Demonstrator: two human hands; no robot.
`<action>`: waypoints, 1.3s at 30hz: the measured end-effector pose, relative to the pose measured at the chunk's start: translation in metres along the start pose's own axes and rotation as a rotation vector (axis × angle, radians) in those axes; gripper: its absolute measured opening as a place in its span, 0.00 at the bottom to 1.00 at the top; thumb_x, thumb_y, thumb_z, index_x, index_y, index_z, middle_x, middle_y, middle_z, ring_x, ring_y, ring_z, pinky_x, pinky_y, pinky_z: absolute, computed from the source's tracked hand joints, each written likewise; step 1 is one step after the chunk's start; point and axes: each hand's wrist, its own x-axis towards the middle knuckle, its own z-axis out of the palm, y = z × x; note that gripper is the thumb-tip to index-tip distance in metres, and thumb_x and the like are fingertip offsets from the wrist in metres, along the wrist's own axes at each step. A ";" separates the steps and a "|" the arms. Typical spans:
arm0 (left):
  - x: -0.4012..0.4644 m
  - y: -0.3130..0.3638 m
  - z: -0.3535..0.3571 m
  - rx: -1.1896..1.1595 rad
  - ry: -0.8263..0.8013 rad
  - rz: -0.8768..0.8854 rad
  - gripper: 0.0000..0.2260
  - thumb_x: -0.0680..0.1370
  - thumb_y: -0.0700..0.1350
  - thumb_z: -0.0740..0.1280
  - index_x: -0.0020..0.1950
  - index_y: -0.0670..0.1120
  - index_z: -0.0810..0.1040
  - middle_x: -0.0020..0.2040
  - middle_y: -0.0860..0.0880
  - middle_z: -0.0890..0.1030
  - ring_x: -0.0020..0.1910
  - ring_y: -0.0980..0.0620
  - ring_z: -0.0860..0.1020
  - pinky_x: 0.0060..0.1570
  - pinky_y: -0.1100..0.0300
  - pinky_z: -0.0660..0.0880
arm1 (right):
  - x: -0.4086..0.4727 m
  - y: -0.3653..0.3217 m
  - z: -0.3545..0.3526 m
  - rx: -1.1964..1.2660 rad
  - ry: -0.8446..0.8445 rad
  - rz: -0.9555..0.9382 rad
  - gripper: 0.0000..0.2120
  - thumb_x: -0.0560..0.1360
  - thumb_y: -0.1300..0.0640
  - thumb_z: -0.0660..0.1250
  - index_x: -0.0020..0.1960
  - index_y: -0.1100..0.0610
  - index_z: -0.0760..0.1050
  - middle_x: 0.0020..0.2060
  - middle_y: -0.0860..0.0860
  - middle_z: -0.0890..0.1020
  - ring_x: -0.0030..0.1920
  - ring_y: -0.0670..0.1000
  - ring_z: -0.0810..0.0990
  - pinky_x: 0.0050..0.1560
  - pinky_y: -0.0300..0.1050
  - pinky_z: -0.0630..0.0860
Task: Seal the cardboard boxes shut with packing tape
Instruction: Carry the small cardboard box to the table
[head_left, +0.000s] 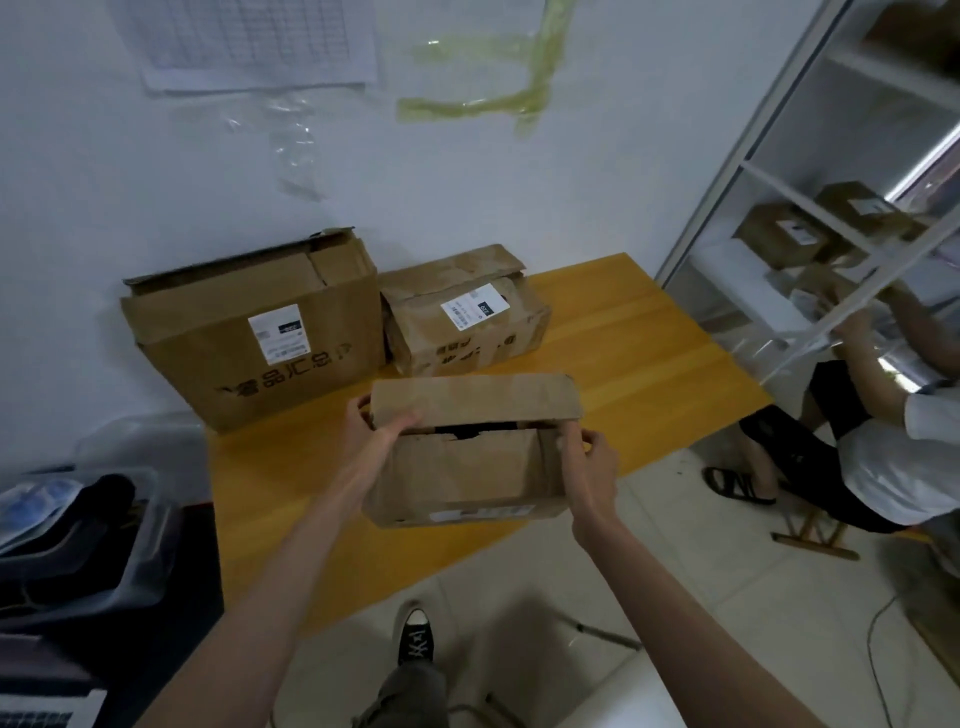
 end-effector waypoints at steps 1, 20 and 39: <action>0.012 0.005 0.001 -0.005 -0.004 -0.010 0.36 0.75 0.55 0.74 0.77 0.51 0.59 0.63 0.50 0.72 0.56 0.49 0.74 0.42 0.57 0.72 | 0.009 -0.006 0.006 -0.007 0.002 0.004 0.29 0.73 0.35 0.57 0.63 0.54 0.73 0.60 0.53 0.75 0.53 0.55 0.76 0.48 0.56 0.75; 0.151 0.070 0.145 -0.087 -0.050 0.015 0.28 0.79 0.54 0.69 0.77 0.52 0.63 0.65 0.51 0.74 0.50 0.62 0.72 0.43 0.63 0.68 | 0.212 -0.052 -0.032 0.014 0.062 0.035 0.25 0.76 0.34 0.58 0.61 0.53 0.73 0.61 0.53 0.74 0.54 0.56 0.76 0.44 0.53 0.74; 0.193 0.067 0.334 -0.066 0.211 -0.061 0.31 0.80 0.55 0.67 0.81 0.51 0.61 0.75 0.47 0.68 0.67 0.48 0.70 0.61 0.54 0.68 | 0.426 -0.040 -0.108 -0.203 -0.276 -0.039 0.27 0.80 0.37 0.57 0.67 0.56 0.71 0.63 0.55 0.73 0.55 0.58 0.75 0.46 0.56 0.73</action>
